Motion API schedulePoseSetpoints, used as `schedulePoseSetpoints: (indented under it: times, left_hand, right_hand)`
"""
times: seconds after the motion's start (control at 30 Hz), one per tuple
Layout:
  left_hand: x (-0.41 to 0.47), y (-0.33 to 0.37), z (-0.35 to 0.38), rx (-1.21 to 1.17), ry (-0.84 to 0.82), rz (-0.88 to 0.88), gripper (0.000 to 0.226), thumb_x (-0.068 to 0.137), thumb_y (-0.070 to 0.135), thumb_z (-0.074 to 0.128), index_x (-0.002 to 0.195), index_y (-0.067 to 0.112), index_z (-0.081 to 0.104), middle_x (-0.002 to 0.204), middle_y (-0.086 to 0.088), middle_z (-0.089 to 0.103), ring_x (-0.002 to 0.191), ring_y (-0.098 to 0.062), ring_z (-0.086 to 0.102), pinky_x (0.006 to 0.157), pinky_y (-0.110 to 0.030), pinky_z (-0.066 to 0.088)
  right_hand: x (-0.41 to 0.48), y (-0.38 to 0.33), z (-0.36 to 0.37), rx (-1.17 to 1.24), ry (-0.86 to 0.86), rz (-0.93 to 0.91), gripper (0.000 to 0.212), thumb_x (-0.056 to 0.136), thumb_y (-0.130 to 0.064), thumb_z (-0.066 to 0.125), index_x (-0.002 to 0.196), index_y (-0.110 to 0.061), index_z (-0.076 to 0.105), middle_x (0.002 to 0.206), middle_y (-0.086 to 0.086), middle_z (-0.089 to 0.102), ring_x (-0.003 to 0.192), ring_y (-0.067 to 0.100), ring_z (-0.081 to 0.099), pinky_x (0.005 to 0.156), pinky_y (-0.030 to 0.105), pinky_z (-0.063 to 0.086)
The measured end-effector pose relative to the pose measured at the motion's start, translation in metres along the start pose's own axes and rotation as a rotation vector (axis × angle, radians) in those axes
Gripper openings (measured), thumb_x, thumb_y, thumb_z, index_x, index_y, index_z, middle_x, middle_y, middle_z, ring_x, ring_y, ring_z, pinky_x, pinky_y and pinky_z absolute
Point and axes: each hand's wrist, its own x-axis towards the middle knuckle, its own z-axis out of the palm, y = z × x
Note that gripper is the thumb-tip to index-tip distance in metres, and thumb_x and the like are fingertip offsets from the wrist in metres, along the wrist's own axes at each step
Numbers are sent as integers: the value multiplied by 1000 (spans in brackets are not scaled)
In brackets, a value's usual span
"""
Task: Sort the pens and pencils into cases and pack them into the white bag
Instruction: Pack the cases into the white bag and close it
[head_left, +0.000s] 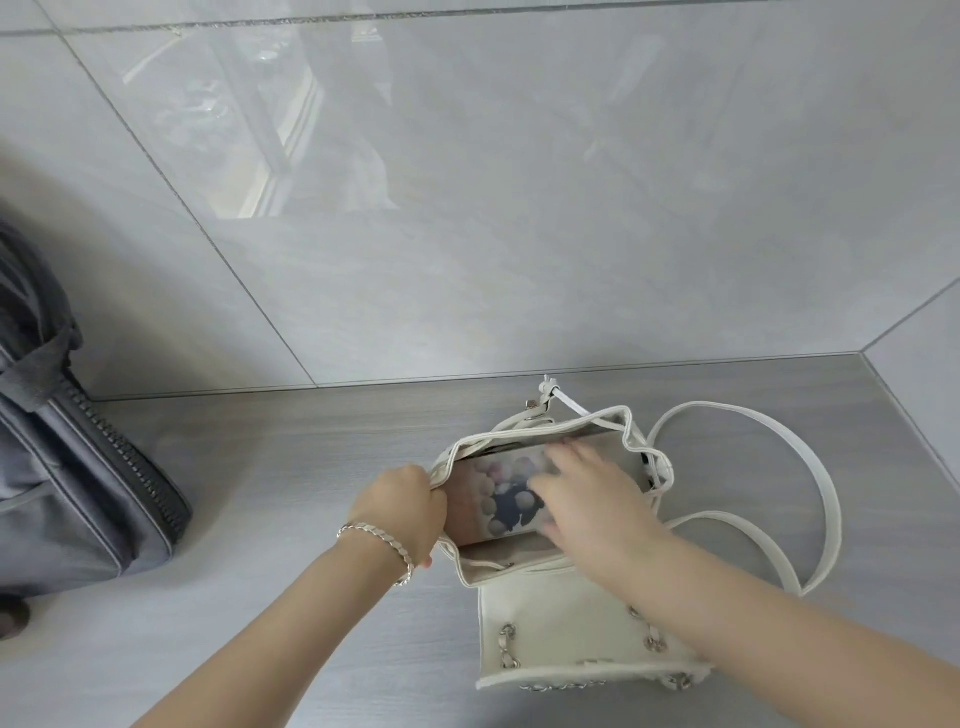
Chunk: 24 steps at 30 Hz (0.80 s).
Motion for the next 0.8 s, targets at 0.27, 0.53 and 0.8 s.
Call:
schedulePoseSetpoints:
  times: [0.27, 0.53, 0.8]
  left_hand:
    - [-18, -2, 12, -124, 90, 224, 58, 88, 3, 31, 139, 31, 26, 122, -9, 51, 97, -21, 49, 79, -23, 35]
    - [-33, -7, 22, -294, 118, 361, 63, 84, -12, 31, 140, 15, 30, 138, -5, 44, 123, -17, 44, 84, -2, 24]
    - [-38, -11, 26, -335, 239, 556, 68, 81, -14, 27, 137, 24, 36, 147, -2, 35, 140, -17, 30, 98, 4, 19]
  right_hand:
    - [32, 18, -59, 235, -120, 418, 50, 87, -52, 50, 58, -12, 41, 60, 2, 44, 62, 22, 45, 48, 27, 28]
    - [30, 17, -38, 689, 45, 355, 33, 92, -29, 47, 71, -6, 58, 62, 3, 60, 56, 15, 48, 54, 26, 33]
    - [-1, -13, -30, 1388, 475, 236, 22, 96, -23, 43, 78, -16, 53, 59, -9, 66, 66, 2, 60, 64, 3, 40]
